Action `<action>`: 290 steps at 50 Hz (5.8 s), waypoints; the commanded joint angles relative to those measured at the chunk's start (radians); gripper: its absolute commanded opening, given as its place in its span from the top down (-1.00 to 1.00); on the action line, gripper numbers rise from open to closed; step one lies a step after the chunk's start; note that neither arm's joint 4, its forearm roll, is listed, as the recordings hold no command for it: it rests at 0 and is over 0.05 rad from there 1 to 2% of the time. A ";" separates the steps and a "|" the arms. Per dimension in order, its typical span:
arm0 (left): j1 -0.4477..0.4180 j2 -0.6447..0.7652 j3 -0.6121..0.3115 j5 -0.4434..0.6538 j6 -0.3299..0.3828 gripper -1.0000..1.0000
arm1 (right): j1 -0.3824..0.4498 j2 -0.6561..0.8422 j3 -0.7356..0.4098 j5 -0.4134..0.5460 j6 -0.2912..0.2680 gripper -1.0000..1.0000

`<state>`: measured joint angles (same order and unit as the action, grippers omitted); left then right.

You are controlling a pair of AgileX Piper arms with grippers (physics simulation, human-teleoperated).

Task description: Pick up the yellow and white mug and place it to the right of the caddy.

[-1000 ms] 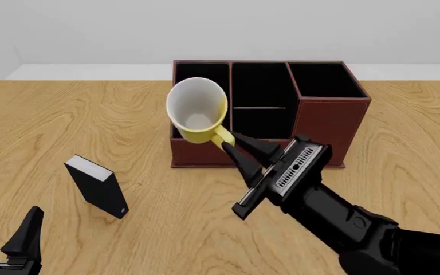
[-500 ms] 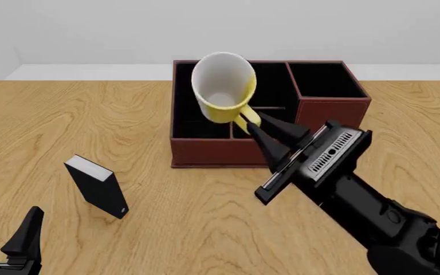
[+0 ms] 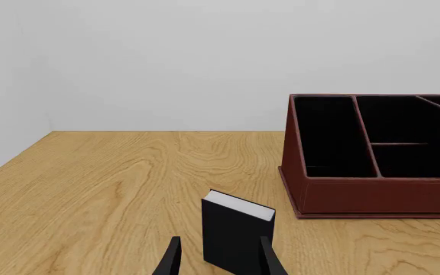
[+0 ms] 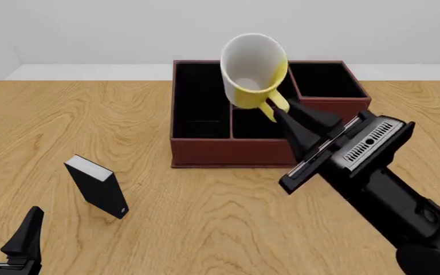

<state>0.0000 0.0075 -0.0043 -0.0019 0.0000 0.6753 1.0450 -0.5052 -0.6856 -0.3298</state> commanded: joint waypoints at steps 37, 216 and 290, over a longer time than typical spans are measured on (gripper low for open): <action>0.000 0.000 0.000 0.000 0.000 -1.00 | -0.175 -0.204 0.013 0.143 0.008 1.00; 0.000 0.000 0.000 0.000 0.000 -1.00 | -0.763 -0.328 0.034 0.291 0.136 1.00; 0.000 0.000 0.000 0.000 0.000 -1.00 | -0.830 -0.061 0.167 0.030 0.194 1.00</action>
<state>0.0000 0.0075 -0.0043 -0.0019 0.0000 -0.1516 0.9310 -0.3521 -0.6034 -0.1494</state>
